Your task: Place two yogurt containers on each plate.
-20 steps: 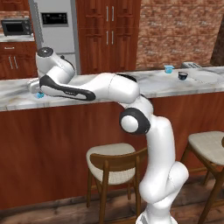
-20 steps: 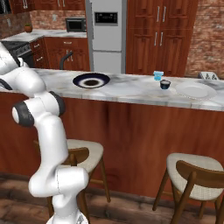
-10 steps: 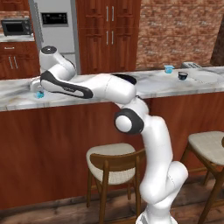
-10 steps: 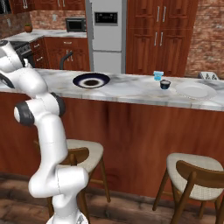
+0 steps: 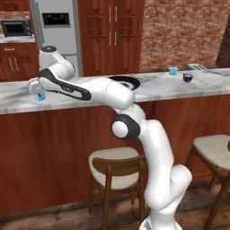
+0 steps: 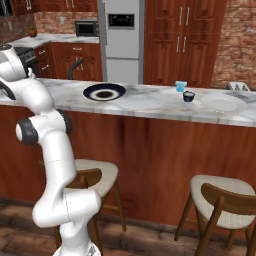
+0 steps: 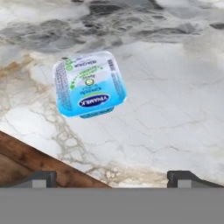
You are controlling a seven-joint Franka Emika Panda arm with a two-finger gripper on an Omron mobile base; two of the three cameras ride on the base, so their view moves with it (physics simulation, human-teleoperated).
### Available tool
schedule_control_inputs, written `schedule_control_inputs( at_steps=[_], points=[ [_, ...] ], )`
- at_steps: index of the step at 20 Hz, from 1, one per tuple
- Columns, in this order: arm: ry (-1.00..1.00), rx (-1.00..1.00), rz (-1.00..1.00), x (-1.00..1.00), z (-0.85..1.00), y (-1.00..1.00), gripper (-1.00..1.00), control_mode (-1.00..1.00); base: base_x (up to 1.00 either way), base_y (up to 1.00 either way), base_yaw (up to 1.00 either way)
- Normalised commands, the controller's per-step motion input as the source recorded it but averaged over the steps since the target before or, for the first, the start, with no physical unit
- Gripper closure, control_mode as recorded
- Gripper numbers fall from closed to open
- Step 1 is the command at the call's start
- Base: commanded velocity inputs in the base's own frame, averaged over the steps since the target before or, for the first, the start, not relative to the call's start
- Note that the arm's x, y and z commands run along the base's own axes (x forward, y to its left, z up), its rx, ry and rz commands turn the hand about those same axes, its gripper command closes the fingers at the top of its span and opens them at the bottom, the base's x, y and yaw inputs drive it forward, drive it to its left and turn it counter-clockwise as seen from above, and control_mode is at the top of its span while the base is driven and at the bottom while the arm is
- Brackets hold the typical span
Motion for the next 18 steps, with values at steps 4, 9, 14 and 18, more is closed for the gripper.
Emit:
schedule_control_inputs(
  at_steps=[4, 9, 14, 18],
  points=[
    [0.0, 0.0, 0.0, 0.01, 0.0, 0.22, -1.0, -1.0, 0.0, 0.0, 0.0],
    [0.0, 0.0, 0.0, 0.09, 0.0, 0.17, -1.0, -1.0, 0.0, 0.0, 0.0],
    [0.0, 0.0, 0.0, 0.17, 0.0, 0.07, -1.0, -1.0, 0.0, 0.0, 0.0],
    [0.0, 0.0, 0.0, 0.3, 0.0, 0.01, -1.0, -1.0, 0.0, 0.0, 0.0]
  ],
)
